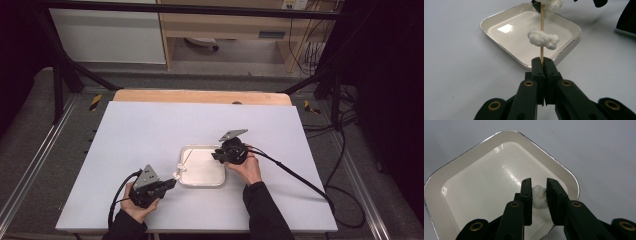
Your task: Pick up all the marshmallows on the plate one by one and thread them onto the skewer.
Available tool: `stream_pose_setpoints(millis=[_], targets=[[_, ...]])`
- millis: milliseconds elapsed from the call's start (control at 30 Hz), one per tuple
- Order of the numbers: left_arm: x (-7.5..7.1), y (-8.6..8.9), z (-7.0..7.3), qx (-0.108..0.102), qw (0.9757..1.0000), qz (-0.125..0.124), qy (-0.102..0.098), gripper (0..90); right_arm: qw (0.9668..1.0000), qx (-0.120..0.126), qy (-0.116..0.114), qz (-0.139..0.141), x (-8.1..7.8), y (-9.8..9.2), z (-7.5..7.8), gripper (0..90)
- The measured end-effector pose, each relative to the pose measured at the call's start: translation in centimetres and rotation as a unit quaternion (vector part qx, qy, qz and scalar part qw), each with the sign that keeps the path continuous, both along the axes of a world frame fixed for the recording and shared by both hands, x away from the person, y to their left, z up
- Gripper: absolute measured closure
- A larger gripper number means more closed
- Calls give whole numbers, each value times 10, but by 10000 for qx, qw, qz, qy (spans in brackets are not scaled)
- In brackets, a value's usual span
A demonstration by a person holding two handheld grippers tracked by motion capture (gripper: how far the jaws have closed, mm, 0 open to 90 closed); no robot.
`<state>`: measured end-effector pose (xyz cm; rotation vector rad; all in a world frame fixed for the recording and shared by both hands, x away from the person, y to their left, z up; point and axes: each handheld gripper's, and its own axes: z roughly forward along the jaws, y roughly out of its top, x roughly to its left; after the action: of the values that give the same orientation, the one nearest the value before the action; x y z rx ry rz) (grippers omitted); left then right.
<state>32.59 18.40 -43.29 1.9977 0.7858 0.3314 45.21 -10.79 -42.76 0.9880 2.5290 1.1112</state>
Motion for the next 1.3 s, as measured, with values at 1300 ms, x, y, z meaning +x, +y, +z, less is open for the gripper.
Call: stream_pose_setpoints(millis=[1300], targets=[[-2,-5,1,51,9997,-190,-117,889,9842,1712,-304,338,-38,-30,67,778]])
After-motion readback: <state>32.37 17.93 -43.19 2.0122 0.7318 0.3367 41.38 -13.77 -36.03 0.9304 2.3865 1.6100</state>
